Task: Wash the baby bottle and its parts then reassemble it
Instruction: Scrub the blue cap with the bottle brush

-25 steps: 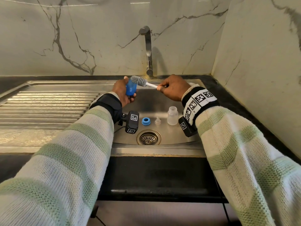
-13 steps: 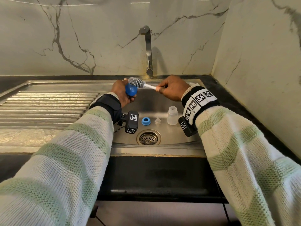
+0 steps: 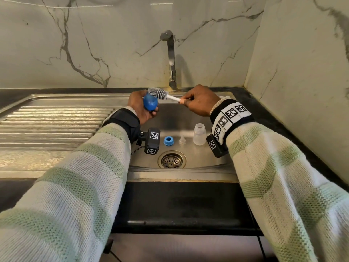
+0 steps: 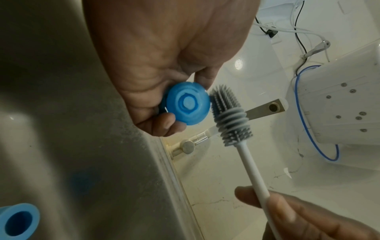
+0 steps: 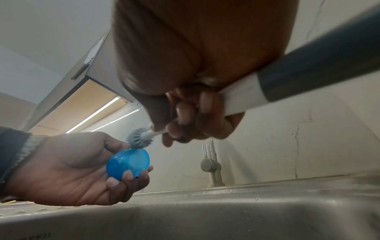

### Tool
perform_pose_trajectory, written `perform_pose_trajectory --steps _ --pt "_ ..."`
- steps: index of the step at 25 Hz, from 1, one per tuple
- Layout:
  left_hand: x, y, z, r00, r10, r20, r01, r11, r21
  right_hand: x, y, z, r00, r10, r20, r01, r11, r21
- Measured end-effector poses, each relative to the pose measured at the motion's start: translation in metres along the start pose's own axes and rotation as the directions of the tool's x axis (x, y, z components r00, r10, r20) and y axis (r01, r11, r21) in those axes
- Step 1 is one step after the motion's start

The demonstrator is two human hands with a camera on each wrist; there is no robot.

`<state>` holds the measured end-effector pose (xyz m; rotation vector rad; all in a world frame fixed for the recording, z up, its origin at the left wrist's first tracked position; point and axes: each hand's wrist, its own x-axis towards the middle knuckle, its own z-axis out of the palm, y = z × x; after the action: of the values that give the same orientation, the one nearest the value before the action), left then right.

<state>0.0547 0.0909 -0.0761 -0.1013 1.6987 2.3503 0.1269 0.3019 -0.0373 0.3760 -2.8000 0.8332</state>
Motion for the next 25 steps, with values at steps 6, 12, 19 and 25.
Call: perform_pose_trajectory --steps 6,12,19,25 --pt "0.004 -0.001 -0.002 1.000 0.006 -0.003 -0.006 0.996 -0.093 0.000 -0.003 0.002 1.000 -0.012 -0.006 0.012 1.000 0.002" --pt "0.013 -0.007 -0.009 0.991 0.093 -0.097 -0.102 0.991 -0.088 -0.001 0.000 -0.006 1.000 0.014 0.013 -0.012 0.996 -0.088" --pt "0.022 -0.005 -0.018 0.959 0.166 -0.231 -0.179 0.983 -0.032 0.000 -0.001 -0.005 1.000 0.019 0.022 -0.016 0.989 -0.145" --pt "0.024 -0.001 -0.014 0.939 0.162 -0.302 -0.207 0.971 -0.122 0.000 0.001 -0.005 0.999 0.039 0.006 -0.037 0.978 -0.207"
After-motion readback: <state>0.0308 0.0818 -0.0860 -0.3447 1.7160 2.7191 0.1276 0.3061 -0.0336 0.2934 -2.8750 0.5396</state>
